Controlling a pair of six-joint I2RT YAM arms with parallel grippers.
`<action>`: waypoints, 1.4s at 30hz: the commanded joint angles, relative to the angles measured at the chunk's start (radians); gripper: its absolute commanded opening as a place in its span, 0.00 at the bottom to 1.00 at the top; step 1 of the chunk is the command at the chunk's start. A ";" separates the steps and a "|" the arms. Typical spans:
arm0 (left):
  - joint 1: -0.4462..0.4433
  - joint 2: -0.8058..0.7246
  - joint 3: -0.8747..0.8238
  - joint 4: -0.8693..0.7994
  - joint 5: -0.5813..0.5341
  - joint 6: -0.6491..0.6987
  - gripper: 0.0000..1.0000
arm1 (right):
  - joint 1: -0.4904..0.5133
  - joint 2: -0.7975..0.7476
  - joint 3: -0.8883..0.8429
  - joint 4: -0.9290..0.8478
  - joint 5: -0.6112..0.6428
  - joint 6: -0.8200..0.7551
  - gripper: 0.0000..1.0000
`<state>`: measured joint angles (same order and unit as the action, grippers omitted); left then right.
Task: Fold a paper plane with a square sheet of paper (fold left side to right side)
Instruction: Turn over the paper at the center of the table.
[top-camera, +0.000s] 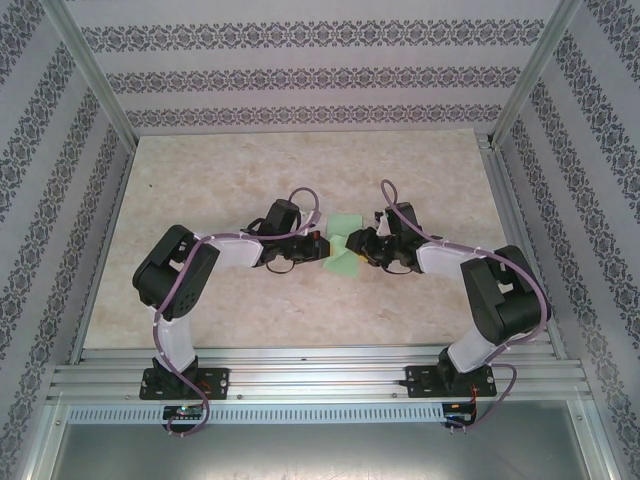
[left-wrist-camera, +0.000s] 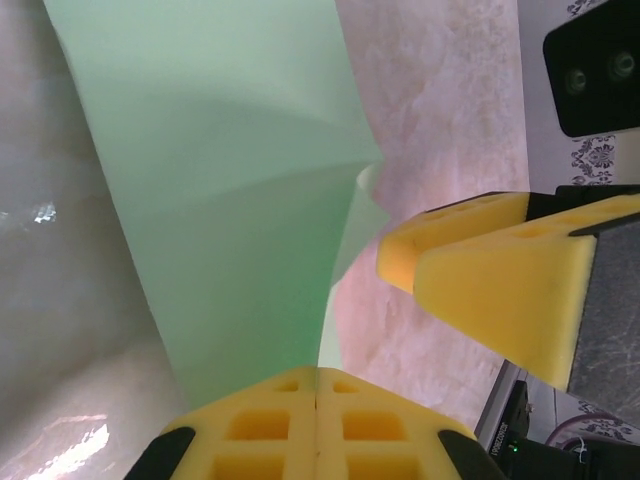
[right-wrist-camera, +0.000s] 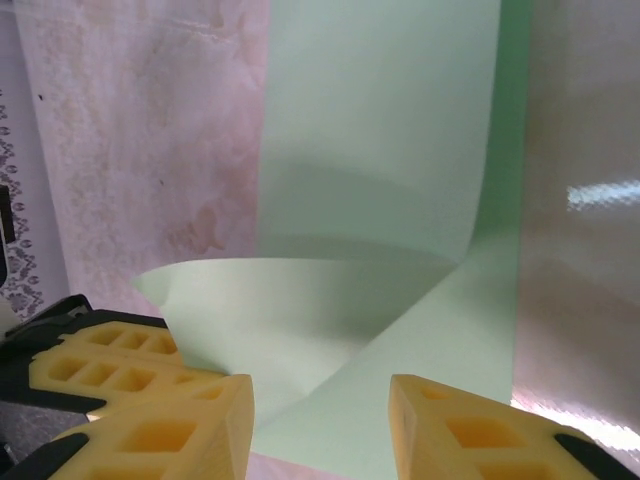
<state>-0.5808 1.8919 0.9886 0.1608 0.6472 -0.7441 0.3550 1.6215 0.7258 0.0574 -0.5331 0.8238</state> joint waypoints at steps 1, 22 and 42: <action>-0.001 -0.028 -0.013 0.044 0.019 -0.018 0.01 | -0.001 0.045 -0.006 0.109 -0.037 0.057 0.40; 0.000 -0.009 -0.019 0.021 -0.022 -0.031 0.11 | 0.000 0.158 -0.084 0.471 -0.051 0.276 0.26; 0.243 -0.447 -0.371 0.371 0.061 -0.250 1.00 | -0.015 -0.148 -0.076 0.425 -0.069 0.123 0.03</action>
<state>-0.3492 1.4944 0.6575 0.3168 0.6376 -0.8707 0.3504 1.5539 0.6449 0.4332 -0.5789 1.0061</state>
